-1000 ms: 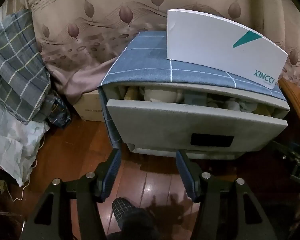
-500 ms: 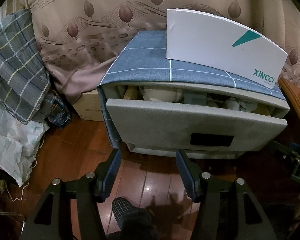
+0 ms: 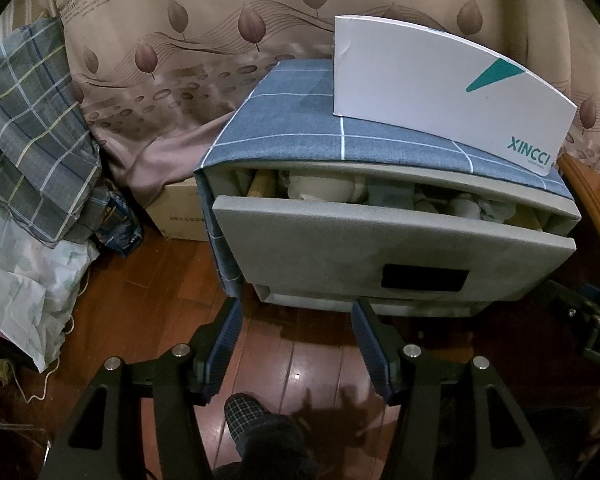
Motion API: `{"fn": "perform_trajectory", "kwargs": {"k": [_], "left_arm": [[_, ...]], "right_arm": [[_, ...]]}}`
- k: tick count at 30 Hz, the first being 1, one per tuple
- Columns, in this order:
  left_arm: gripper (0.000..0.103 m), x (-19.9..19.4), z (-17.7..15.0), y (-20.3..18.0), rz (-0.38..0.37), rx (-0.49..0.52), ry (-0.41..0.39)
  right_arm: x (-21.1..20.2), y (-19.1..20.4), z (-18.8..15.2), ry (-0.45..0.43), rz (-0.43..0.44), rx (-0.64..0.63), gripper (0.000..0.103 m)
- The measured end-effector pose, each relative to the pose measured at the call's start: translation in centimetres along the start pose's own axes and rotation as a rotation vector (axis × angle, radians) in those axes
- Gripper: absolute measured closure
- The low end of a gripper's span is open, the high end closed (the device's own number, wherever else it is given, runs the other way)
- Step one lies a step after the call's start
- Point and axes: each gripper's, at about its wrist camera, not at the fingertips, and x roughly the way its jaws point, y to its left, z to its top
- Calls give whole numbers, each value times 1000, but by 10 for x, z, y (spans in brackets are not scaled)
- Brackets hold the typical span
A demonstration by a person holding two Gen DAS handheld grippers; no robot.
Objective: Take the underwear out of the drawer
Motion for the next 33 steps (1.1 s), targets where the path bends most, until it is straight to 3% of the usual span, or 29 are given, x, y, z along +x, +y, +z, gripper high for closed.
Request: {"fn": "perform_trajectory", "kwargs": {"k": [33], "left_arm": [[45,-1,0,1,1,3,2]], "right_arm": [[1,-1,0,-8,6,4,3]]}}
